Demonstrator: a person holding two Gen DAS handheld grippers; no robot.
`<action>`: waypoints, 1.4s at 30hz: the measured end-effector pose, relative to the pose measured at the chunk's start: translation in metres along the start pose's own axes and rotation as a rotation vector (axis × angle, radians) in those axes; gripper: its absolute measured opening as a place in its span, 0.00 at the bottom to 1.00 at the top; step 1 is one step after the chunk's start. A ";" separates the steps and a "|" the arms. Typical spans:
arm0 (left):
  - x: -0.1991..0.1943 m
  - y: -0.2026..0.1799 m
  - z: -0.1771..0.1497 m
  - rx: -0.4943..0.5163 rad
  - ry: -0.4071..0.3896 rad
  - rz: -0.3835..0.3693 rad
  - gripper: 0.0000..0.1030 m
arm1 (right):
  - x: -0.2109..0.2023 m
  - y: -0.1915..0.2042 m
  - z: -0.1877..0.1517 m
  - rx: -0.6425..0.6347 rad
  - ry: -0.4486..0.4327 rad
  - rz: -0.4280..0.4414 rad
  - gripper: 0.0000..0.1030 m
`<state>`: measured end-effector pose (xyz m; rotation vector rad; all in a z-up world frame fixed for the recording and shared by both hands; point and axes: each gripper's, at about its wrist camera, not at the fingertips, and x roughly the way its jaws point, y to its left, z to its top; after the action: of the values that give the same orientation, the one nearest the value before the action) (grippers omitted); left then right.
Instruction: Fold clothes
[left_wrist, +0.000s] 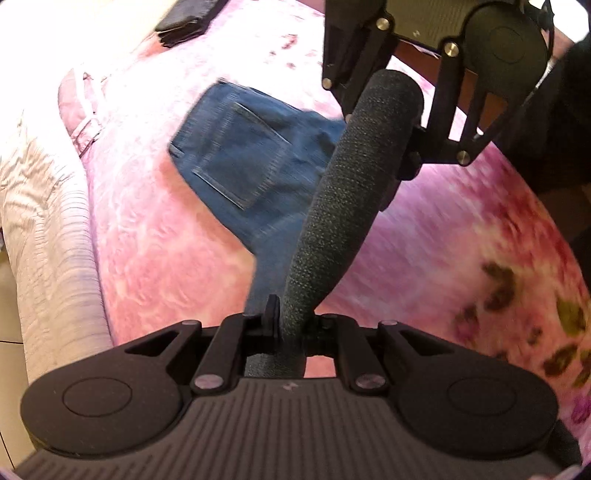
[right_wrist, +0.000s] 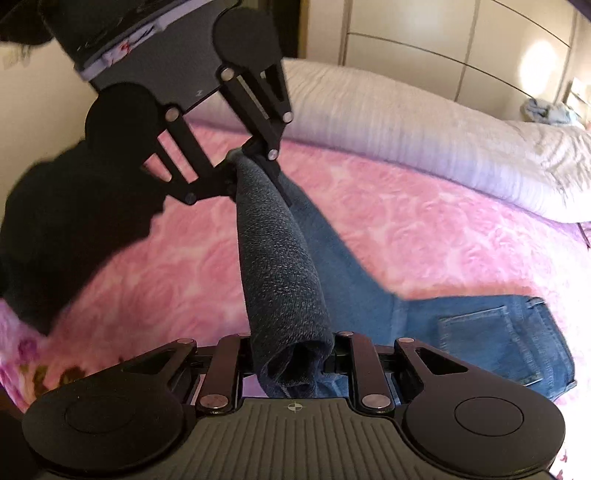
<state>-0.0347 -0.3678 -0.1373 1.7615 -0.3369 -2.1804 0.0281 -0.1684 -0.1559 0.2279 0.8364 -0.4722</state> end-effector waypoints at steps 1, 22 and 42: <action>0.002 0.013 0.010 -0.004 0.001 0.000 0.11 | -0.004 -0.015 0.005 0.022 -0.009 0.009 0.19; 0.243 0.248 0.153 -0.658 0.025 -0.110 0.31 | 0.063 -0.450 -0.122 1.033 0.005 0.178 0.45; 0.343 0.286 0.141 -1.003 -0.045 -0.308 0.03 | 0.039 -0.464 -0.171 1.382 -0.164 0.066 0.15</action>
<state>-0.2103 -0.7666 -0.3096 1.2056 0.9216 -1.9807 -0.2876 -0.5216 -0.3018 1.4568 0.2135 -0.9358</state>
